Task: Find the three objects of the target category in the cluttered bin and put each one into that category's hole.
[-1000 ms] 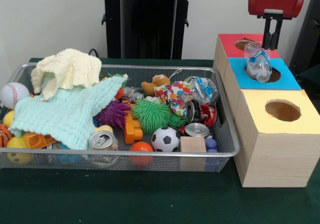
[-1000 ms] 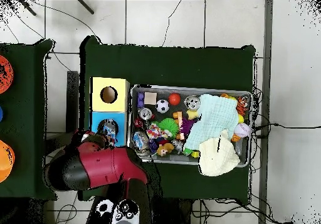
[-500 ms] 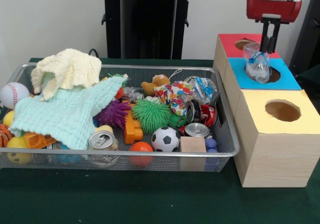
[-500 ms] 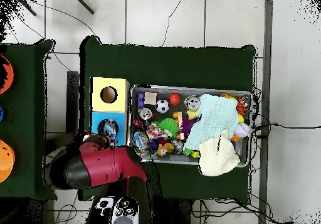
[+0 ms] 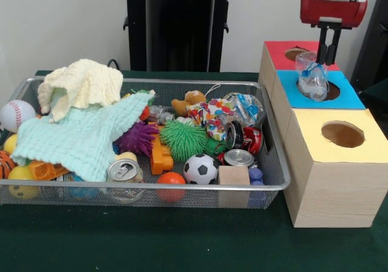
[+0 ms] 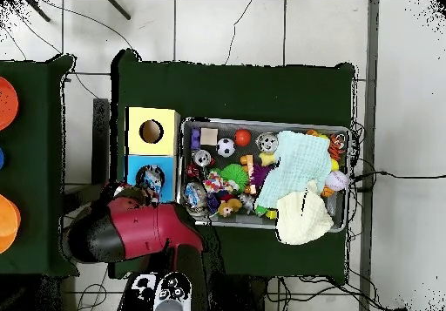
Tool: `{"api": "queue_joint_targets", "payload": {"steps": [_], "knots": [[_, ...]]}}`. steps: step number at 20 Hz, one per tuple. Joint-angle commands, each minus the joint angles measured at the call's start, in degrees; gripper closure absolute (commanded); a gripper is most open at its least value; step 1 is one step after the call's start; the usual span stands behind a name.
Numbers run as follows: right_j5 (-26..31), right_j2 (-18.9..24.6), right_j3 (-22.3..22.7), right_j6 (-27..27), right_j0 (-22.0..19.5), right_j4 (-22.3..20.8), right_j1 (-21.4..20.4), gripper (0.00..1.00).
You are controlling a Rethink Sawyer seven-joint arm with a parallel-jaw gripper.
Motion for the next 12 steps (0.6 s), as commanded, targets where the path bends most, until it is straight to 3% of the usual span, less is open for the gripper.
{"api": "queue_joint_targets", "payload": {"steps": [1, 12], "knots": [[0.1, 1.19, -1.79, 1.09, -1.0, -4.51, 7.16, 1.0], [-2.27, 0.82, -4.01, 0.9, -1.28, -5.43, 10.93, 1.0]]}}
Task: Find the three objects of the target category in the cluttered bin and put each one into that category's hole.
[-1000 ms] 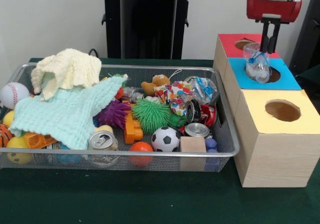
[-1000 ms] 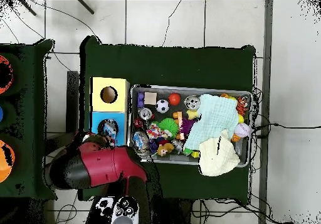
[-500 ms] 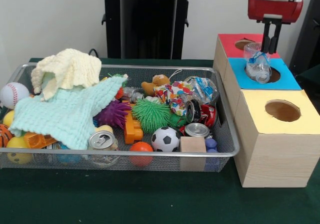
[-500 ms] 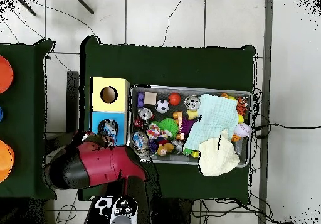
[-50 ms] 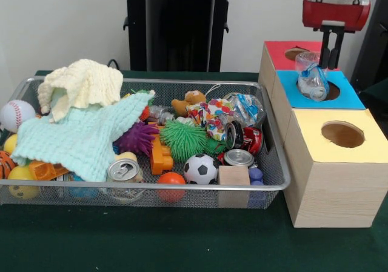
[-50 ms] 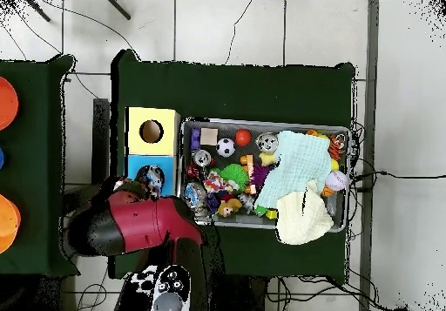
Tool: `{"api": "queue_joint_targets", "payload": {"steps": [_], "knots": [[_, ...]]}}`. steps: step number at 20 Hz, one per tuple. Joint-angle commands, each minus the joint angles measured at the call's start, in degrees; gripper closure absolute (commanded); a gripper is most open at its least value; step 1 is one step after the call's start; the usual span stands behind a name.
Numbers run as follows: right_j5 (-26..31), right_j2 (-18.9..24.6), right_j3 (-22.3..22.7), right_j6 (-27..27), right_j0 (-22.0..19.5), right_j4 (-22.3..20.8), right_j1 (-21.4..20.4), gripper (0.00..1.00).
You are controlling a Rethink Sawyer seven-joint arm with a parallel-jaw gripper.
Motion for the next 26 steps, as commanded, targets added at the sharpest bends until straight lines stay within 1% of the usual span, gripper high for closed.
{"api": "queue_joint_targets", "payload": {"steps": [1, 5, 10, 22, 26], "knots": [[-1.92, 1.04, -1.53, 0.66, -1.47, -5.52, 9.35, 1.0], [-2.85, 2.01, -2.01, -0.32, -3.06, -6.57, 10.39, 1.0], [-3.85, 2.75, -2.44, -0.4, -4.08, -7.43, 11.31, 1.0], [-2.15, 4.69, -0.87, -1.04, -5.77, -7.57, 8.52, 1.0], [-1.93, 4.58, -0.99, -1.89, -6.02, -8.21, 7.83, 1.0]]}}
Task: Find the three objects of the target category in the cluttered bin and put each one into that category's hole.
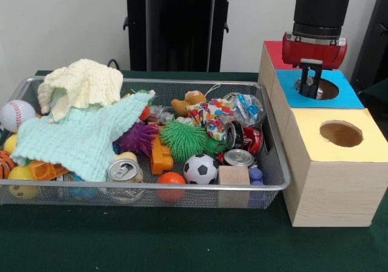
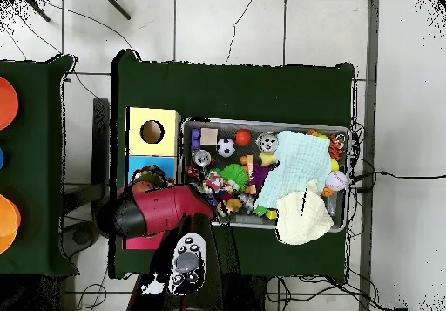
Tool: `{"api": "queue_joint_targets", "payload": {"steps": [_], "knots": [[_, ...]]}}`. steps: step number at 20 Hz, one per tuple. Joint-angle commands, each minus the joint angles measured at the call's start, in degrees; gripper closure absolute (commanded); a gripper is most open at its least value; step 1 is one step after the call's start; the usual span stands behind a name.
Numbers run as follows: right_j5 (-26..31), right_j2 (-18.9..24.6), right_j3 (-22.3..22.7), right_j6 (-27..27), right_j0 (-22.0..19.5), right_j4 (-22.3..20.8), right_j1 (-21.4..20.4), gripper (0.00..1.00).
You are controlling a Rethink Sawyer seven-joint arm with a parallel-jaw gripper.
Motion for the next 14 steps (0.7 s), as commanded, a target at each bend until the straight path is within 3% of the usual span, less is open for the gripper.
{"api": "queue_joint_targets", "payload": {"steps": [1, 4, 6, 14], "knots": [[1.21, 3.97, 2.03, -1.62, -3.13, -5.24, -0.11, 0.0], [-0.2, 4.07, 2.21, -0.66, -3.05, -5.15, 0.03, 0.0], [2.7, 1.97, 1.38, -0.21, -0.8, -5.19, -0.68, 0.0], [3.13, 3.1, 2.85, 1.05, -1.57, -4.47, -1.67, 0.0]]}}
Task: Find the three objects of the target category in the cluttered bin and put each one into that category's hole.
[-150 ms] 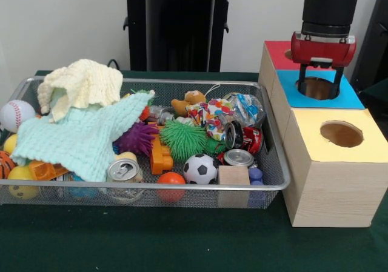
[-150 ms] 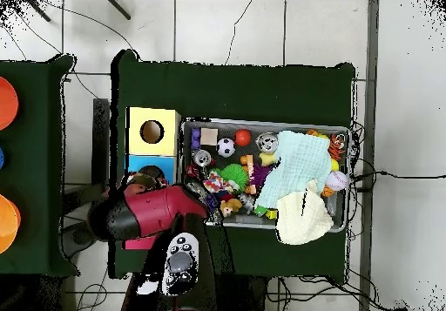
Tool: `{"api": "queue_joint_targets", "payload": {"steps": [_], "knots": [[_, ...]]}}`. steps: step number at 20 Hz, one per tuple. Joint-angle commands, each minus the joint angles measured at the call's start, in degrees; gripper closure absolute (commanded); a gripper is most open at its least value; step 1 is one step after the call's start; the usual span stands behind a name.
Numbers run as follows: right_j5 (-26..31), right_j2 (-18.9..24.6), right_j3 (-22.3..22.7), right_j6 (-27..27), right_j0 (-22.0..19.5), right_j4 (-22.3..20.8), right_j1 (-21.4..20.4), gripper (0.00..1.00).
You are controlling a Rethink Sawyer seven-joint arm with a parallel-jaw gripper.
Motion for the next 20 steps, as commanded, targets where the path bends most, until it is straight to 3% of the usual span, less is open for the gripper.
{"api": "queue_joint_targets", "payload": {"steps": [1, 4, 5, 17, 20], "knots": [[3.06, 1.52, 2.63, 1.09, -1.86, -2.76, -0.72, 0.0], [1.29, 1.34, 2.69, 1.52, -1.76, -3.07, -0.77, 0.0], [0.46, 1.25, 2.8, 1.85, -1.72, -3.11, -0.77, 1.0], [6.45, 2.51, 3.52, -0.01, -3.15, -1.84, -3.52, 1.0], [8.24, 4.79, 4.82, -2.41, -6.19, -1.67, -5.77, 1.0]]}}
